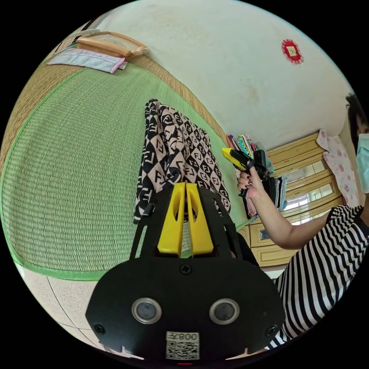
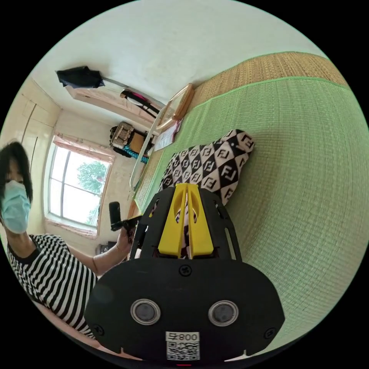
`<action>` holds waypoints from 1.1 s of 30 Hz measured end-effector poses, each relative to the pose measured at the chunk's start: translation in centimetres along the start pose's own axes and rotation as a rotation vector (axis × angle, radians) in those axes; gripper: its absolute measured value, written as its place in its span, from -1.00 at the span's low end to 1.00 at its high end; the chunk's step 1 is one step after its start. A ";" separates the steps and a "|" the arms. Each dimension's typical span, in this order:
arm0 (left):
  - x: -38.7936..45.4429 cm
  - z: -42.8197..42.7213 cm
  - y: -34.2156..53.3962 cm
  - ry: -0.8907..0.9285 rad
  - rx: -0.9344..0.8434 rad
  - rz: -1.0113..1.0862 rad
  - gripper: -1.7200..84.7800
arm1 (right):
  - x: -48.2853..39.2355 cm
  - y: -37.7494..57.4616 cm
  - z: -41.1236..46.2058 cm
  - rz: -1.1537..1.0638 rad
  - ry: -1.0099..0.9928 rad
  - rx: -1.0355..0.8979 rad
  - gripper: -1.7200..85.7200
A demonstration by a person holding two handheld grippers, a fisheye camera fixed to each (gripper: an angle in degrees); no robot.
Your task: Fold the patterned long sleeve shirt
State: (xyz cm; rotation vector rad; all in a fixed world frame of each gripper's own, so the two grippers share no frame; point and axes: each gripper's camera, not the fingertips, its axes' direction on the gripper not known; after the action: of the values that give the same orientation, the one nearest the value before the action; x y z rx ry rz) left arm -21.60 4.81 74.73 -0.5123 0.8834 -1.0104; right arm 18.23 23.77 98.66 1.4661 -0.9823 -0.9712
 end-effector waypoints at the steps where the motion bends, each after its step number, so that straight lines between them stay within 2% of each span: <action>1: 0.2 -0.3 -0.2 0.010 0.017 0.007 -0.96 | -2.2 2.1 -0.1 -0.033 -0.031 -0.048 -0.96; 4: 0.0 -0.2 -0.9 -0.013 0.022 0.002 -0.96 | -6.3 7.8 0.8 -0.075 -0.100 -0.186 -0.96; 7: -0.9 0.5 -1.6 -0.077 -0.006 -0.003 -0.96 | -6.9 11.8 2.2 -0.040 -0.068 -0.269 -0.96; 11: -2.4 0.7 -1.7 -0.038 0.000 -0.032 -0.96 | -6.3 12.4 1.6 -0.007 -0.107 -0.246 -0.96; 18: -1.1 -1.3 -0.5 -0.026 0.012 -0.012 -0.96 | -9.4 12.5 -3.0 -0.035 -0.032 -0.216 -0.96; 24: -1.2 -1.7 1.9 0.076 -0.001 -0.062 -0.94 | -7.4 13.2 -6.0 0.084 -0.142 -0.159 -0.96; 30: -0.9 1.4 2.7 0.229 -0.161 -0.084 -0.84 | -5.4 15.3 -10.9 0.210 -0.184 -0.066 -0.93; 33: -1.5 3.7 2.3 0.310 -0.230 -0.137 -0.77 | -4.2 16.3 -12.9 0.280 -0.171 -0.038 -0.84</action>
State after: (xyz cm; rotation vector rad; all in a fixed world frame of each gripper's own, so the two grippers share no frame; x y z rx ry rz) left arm -17.72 7.14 75.72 -0.6262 1.2640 -1.1385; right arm 27.84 30.40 116.34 1.1885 -1.2496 -0.9140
